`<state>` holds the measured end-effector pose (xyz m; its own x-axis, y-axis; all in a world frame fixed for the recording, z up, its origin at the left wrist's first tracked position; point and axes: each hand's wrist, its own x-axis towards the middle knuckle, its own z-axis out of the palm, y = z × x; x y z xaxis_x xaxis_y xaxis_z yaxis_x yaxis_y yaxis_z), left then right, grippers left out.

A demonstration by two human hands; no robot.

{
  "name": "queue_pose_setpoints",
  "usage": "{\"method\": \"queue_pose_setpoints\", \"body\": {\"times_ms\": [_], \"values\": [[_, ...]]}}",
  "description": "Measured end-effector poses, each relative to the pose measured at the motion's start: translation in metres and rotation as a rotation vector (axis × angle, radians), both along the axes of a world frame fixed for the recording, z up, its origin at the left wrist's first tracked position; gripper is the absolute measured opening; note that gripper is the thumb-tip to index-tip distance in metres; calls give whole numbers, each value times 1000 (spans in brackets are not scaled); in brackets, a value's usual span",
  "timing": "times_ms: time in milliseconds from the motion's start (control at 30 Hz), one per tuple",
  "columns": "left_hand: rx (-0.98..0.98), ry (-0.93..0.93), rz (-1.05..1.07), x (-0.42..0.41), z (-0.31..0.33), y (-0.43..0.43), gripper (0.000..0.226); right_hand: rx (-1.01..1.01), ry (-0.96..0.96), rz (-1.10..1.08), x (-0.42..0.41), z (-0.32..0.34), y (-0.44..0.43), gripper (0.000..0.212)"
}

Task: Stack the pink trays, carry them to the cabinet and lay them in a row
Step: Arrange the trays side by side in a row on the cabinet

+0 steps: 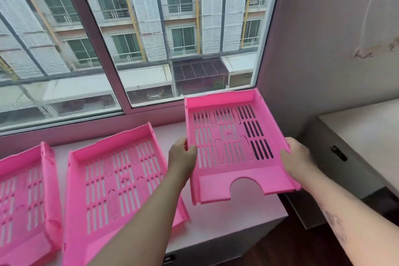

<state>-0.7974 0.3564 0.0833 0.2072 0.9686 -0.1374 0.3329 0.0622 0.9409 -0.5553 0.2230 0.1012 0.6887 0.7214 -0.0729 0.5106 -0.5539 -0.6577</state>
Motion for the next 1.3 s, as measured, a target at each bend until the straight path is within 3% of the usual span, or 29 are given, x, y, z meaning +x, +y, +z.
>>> {"method": "queue_pose_setpoints", "body": {"times_ms": [267, 433, 500, 600, 767, 900, 1000, 1100, 1300], "values": [[-131, 94, 97, 11, -39, 2, 27, -72, 131, 27, 2, -55, 8, 21], [-110, 199, 145, 14, -31, 4, 41, -112, 145, 61, 2, -58, 10, 38], [-10, 233, 169, 7, -21, 6, 50, -112, -44, 109, 3, -49, 15, 48], [168, 284, 255, -20, -8, 6, 44, -35, -445, 259, -7, -38, 28, 48], [142, 489, 413, -88, -30, -5, 43, -153, -442, 531, -46, -54, 55, 58], [-26, 783, 269, -121, -64, -18, 61, -293, -360, 622, -75, -81, 67, 65], [-54, 976, 112, -128, -90, -24, 73, -339, -416, 656, -92, -102, 67, 69], [-25, 1030, 46, -131, -101, -17, 80, -333, -448, 700, -100, -110, 69, 68], [67, 1044, -79, -131, -102, 25, 71, -340, -479, 737, -115, -113, 93, 66]]}}
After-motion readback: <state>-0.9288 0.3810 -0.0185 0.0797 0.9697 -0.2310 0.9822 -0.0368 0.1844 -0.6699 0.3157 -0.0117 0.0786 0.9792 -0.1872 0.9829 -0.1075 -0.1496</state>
